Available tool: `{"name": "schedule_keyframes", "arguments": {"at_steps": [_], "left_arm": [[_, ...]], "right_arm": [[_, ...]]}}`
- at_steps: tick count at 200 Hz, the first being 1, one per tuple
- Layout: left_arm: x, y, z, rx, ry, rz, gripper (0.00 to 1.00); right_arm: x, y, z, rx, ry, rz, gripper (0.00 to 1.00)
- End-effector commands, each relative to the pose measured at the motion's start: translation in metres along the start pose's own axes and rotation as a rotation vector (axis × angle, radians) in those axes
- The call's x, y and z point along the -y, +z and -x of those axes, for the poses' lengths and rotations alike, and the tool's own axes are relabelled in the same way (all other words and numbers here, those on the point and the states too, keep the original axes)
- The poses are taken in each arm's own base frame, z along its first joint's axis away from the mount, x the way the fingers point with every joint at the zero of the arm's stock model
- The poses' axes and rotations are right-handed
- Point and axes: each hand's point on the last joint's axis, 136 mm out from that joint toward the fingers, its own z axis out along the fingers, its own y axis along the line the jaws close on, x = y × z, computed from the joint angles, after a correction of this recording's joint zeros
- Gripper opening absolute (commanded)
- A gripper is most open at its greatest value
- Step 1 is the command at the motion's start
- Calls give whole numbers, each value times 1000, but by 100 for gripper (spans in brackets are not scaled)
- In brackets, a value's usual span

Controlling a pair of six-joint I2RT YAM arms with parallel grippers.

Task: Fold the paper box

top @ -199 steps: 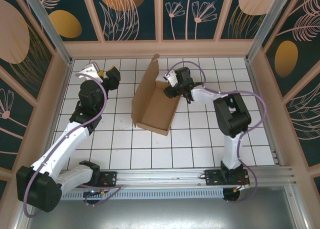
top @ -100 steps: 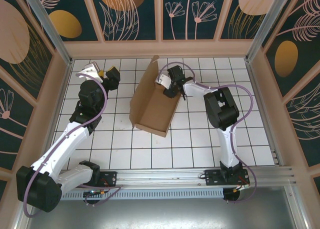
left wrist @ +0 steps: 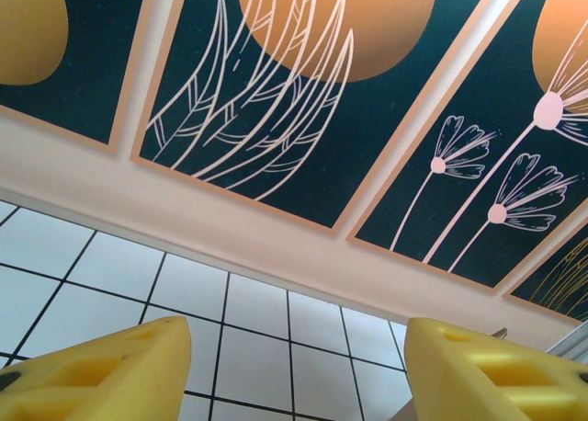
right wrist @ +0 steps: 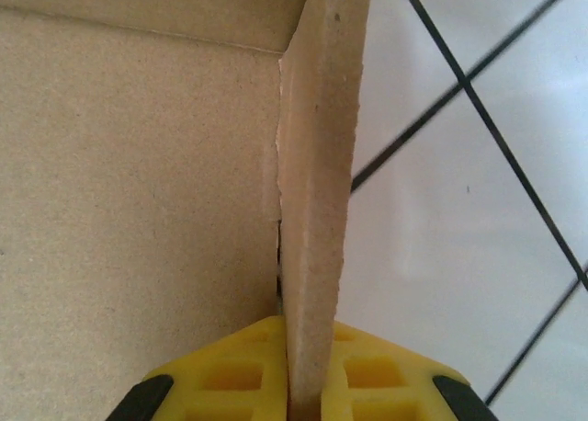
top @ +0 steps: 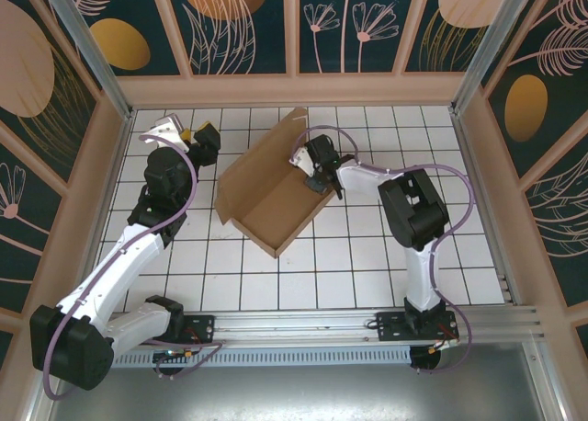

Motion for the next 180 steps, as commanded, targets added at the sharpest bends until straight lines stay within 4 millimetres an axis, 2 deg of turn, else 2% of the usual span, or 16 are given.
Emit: {"name": "schedule_keyframes", "arguments": {"at_steps": [1,23,45,83,106,132,158,177,180], "left_arm": [[1,-3,6,22,-13,-17,63],[2,-2,6,20,-15,-22,63],[2,-2,6,20,-15,-22,63],[2,-3,6,22,-15,-25,63],[3,-3,5,19,-21,-30,63],[4,-2,4,15,-27,-39,64],[7,-1,-1,-1,-37,-55,65],[8,-1,1,2,-33,-58,65],[7,-2,2,4,-32,-56,65]], "right_arm": [[7,-7,-44,-182,18,-181,8],[6,-12,-51,-234,51,-251,8],[3,-15,-56,-274,129,-255,10],[-10,-22,-74,-357,182,-252,13],[-13,-29,-76,-343,237,-232,20],[-22,-40,-61,-232,316,-116,43],[-18,-59,-38,-84,454,38,54],[-8,-76,-26,34,552,128,62],[-13,-79,-21,50,559,166,63]]}}
